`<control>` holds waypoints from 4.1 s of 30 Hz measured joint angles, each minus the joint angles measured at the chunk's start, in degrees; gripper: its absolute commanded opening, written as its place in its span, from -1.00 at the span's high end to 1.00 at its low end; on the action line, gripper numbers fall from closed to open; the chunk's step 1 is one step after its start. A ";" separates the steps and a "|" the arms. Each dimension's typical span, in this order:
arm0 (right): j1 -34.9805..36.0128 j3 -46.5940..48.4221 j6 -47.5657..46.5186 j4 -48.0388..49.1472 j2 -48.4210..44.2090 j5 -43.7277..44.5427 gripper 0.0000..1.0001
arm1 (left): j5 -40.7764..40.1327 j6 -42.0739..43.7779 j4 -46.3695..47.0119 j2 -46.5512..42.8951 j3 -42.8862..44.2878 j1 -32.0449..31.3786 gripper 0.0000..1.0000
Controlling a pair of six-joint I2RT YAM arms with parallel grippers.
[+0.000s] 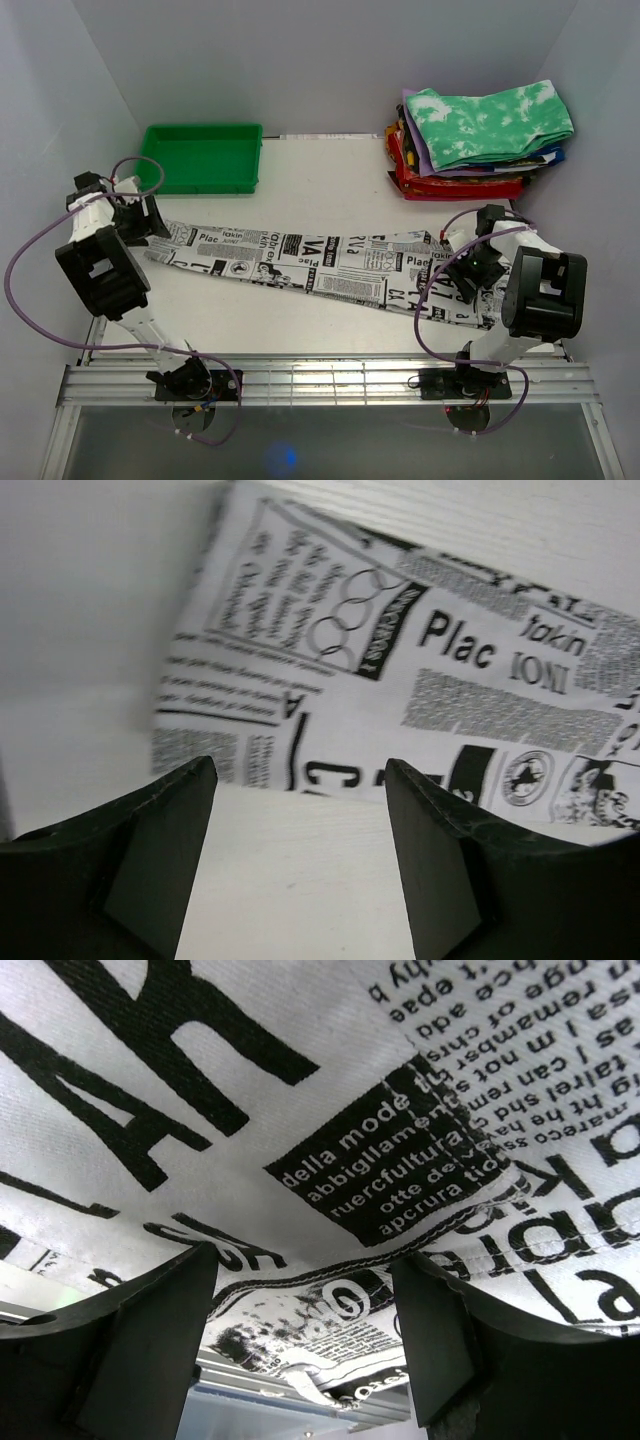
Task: Fold and stack the trousers
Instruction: Fold the trousers
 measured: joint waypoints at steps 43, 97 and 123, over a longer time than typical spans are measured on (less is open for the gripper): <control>-1.31 2.64 -2.71 -2.67 1.68 5.99 -0.54 | 5.79 10.36 10.49 8.59 -4.44 4.09 0.55; -4.42 5.79 8.81 -14.12 -6.21 -7.82 -0.80 | 14.99 -36.94 30.45 -23.85 -25.99 -45.64 1.00; -4.42 5.81 9.55 -14.25 -6.21 -8.00 -0.80 | -2.73 -45.83 41.33 -11.26 -24.87 -60.94 0.57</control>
